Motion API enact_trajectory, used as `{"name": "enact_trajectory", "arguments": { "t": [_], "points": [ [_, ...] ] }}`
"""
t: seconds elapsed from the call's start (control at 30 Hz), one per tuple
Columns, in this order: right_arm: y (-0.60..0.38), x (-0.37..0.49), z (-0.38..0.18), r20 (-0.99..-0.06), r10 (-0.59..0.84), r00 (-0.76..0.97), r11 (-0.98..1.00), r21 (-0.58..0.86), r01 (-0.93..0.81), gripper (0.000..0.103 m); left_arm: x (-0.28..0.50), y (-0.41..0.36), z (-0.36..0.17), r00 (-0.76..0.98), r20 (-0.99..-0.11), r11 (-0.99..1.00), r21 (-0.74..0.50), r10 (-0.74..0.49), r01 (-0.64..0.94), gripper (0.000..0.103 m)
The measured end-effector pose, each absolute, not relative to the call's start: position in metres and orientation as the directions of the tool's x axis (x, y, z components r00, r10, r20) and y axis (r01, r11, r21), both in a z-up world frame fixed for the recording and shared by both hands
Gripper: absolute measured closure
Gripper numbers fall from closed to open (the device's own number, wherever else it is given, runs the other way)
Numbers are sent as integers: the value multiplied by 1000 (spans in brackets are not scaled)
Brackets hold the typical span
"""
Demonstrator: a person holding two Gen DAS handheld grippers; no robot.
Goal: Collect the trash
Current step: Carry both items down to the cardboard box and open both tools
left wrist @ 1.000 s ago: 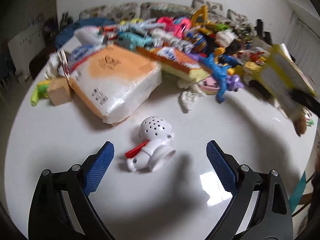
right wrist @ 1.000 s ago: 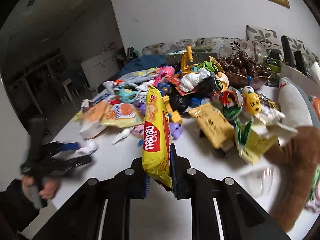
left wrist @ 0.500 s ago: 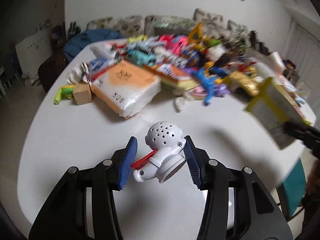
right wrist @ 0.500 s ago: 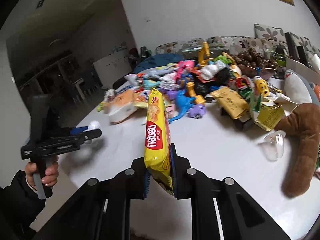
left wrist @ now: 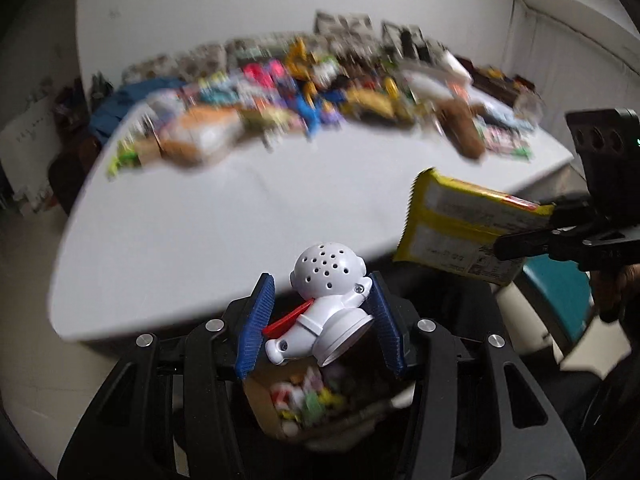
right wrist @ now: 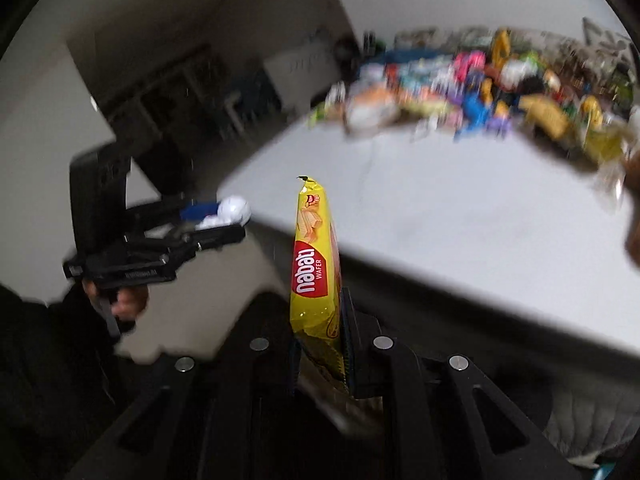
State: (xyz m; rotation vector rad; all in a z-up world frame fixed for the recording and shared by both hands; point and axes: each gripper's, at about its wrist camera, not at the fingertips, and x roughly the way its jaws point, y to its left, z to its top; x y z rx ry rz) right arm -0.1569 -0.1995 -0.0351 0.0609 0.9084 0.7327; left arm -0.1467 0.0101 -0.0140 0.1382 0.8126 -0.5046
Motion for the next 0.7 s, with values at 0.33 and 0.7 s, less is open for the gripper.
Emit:
{"name": "enact_trajectory", "arguments": {
  "t": [0.33, 0.7],
  "points": [
    [-168, -159, -92, -800, 433, 415, 801, 131, -584, 46, -144, 27, -93, 492, -817, 904, -81, -301, 420, 10],
    [-140, 9, 1, -556, 292, 778, 887, -147, -439, 31, -45, 56, -17, 721, -644, 966, -168, -258, 196, 10]
  ]
}}
